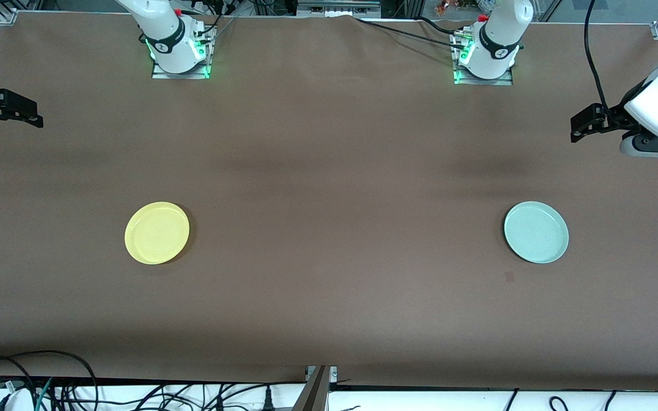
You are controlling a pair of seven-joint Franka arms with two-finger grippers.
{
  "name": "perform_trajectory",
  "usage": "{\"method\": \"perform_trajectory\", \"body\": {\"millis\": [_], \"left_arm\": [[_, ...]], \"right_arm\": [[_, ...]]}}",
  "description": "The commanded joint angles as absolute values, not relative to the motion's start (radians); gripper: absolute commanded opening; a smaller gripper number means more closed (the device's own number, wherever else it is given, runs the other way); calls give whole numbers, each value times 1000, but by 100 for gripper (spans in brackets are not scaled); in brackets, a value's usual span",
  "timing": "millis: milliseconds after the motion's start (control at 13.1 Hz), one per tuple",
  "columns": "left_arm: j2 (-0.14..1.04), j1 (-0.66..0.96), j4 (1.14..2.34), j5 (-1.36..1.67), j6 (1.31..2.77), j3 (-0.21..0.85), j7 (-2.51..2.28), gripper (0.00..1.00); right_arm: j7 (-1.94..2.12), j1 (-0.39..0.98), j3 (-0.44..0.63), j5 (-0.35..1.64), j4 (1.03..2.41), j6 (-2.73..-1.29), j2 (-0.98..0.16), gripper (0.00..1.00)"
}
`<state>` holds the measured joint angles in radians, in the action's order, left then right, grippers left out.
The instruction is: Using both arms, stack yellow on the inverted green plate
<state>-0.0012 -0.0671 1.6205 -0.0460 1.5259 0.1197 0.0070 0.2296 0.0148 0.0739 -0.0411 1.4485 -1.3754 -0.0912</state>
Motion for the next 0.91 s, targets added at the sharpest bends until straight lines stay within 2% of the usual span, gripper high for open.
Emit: {"method": "perform_trajectory", "body": {"millis": [0,304,837], "left_arm": [[-7,-75,1635,-57,1543,132,-12,100],[18,-71,1572,-57,1514,137,-17,100],[28,-72,1568,-66,1516,133,-26,100]], "right_arm": [[219,17,72,-43,1428,-1367,-97,100],[224,18,71,-43,1428,-1370,-98,100],[225,17,71,-43,1428,-1370,-100,100]]}}
